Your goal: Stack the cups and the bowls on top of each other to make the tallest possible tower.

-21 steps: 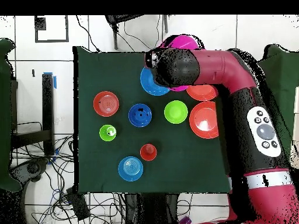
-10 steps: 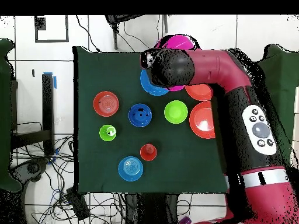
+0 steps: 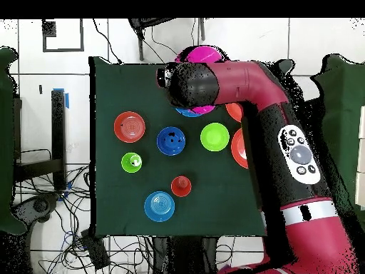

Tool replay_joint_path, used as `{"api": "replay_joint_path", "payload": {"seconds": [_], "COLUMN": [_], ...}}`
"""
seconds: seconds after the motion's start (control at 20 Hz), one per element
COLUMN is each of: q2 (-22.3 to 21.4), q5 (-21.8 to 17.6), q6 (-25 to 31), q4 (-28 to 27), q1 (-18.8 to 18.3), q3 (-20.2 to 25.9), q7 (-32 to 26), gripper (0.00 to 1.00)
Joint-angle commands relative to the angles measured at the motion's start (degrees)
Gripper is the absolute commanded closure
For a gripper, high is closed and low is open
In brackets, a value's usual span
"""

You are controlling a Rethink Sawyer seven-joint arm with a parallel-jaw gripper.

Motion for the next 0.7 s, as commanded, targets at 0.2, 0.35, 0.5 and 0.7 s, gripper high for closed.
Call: {"api": "replay_joint_path", "payload": {"seconds": [0.2, 0.35, 0.5, 0.7], "q2": [-0.1, 0.0, 0.1, 0.3], "q5": [-2.0, -1.8, -1.9, -2.1], "q6": [2.8, 4.0, 4.6, 5.0], "q4": [3.8, 3.7, 3.4, 3.0], "q1": [2.1, 2.0, 2.1, 2.1], "q3": [-0.8, -0.9, -0.9, -0.8], "q7": [-5.6, -6.2, -6.8, -7.5], "gripper": [1.00, 1.00, 1.00, 1.00]}}
